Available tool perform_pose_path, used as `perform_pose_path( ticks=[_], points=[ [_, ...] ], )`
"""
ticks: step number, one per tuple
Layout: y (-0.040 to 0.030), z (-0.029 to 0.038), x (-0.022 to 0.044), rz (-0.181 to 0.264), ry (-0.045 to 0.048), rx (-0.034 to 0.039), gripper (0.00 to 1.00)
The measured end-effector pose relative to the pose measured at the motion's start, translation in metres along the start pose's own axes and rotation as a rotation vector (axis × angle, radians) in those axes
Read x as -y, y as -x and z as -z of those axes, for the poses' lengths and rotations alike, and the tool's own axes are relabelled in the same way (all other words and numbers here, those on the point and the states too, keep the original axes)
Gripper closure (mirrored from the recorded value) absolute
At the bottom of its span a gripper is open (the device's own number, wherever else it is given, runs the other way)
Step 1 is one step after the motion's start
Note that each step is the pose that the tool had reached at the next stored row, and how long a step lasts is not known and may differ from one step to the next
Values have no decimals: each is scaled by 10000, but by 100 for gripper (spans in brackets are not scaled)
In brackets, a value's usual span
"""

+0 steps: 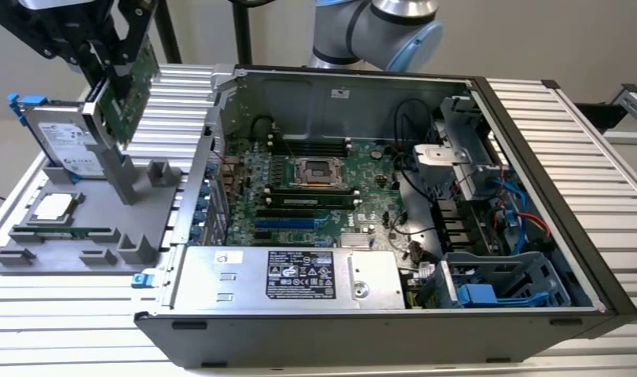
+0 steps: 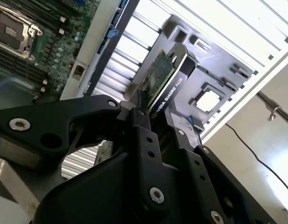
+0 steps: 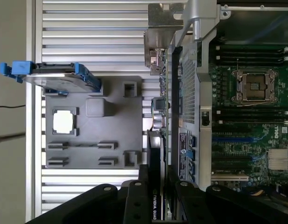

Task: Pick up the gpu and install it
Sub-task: 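Pick up the gpu and move the gpu toward the slot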

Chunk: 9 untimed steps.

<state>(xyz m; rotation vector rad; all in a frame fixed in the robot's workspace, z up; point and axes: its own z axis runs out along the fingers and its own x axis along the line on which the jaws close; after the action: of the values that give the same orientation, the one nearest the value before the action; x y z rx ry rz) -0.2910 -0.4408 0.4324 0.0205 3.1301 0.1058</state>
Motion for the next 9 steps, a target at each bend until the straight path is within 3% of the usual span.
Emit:
perform_pose_path(
  ticks=[9],
  points=[
    [130,-1,-2,0,-1,0,100]
  ],
)
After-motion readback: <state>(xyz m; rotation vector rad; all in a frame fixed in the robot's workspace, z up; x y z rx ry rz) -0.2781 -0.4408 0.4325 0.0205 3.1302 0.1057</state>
